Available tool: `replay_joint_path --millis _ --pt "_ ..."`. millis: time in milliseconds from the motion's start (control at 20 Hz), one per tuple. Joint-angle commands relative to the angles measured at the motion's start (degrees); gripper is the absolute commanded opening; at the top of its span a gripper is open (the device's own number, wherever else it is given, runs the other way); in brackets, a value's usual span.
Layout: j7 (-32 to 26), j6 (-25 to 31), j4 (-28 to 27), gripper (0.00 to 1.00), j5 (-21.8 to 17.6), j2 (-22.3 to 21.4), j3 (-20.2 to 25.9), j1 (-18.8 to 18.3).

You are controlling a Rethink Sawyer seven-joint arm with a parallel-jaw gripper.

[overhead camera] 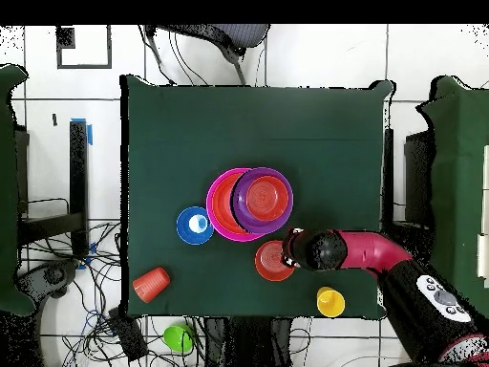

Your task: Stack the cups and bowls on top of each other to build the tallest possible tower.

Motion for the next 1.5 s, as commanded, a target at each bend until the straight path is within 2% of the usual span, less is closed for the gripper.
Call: replay_joint_path --millis 50,800,1100,1500 --pt "4.65 -0.06 -5.84 1.00 -6.98 0.73 -4.09 3.89" --pt "5.89 -0.63 -8.68 1.00 -10.48 1.82 -8.31 7.63" --pt "6.77 -0.20 -8.95 1.00 -10.08 2.32 -9.61 9.07" --pt "5.82 0.47 -7.98 1.00 -6.89 2.99 -9.27 8.08"
